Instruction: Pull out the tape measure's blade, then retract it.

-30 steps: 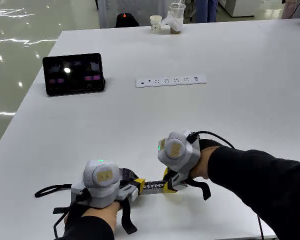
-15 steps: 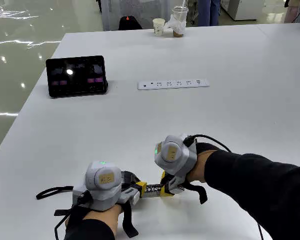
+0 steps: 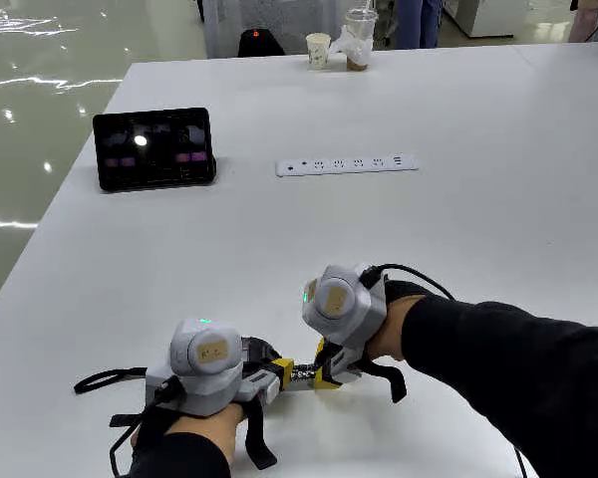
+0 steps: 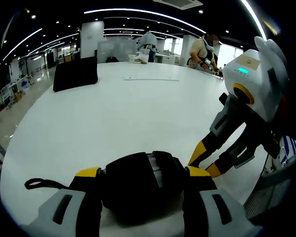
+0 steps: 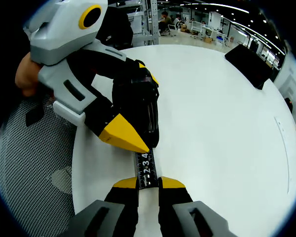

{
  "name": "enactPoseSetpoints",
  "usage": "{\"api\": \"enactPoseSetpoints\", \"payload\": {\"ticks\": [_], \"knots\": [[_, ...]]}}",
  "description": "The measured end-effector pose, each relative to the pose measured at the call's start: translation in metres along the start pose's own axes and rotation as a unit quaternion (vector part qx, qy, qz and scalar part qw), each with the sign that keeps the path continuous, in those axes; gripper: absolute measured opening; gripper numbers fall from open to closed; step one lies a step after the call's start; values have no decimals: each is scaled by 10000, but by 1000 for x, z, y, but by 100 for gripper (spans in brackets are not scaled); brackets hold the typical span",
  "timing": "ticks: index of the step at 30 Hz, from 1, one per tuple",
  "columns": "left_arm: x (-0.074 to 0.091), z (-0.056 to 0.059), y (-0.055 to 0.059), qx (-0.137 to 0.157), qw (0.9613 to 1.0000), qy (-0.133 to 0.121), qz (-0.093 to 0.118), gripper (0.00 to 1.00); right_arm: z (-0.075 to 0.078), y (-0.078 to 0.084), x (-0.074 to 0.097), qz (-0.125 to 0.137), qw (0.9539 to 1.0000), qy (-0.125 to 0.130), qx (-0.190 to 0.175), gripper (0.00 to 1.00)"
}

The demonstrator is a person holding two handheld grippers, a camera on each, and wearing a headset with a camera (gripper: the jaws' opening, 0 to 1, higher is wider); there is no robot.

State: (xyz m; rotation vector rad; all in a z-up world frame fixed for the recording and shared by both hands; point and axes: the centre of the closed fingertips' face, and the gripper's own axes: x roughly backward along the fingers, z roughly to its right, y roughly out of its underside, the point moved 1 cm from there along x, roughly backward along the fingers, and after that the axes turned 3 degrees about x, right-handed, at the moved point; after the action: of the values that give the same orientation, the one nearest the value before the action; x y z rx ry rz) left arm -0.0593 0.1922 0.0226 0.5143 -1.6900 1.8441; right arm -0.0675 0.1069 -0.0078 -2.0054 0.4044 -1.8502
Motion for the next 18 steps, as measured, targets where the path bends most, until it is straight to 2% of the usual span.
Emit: {"api": "enactPoseSetpoints", "payload": {"ticks": [8,18], "knots": [[0,-1,0,12,10000,0,-2,61,-1,-7,-3,97,9999,-38,-39,11],[0,-1,0,20,10000,7,-11,61,-1,-15,-8,182,9998,-23,120,11]]}}
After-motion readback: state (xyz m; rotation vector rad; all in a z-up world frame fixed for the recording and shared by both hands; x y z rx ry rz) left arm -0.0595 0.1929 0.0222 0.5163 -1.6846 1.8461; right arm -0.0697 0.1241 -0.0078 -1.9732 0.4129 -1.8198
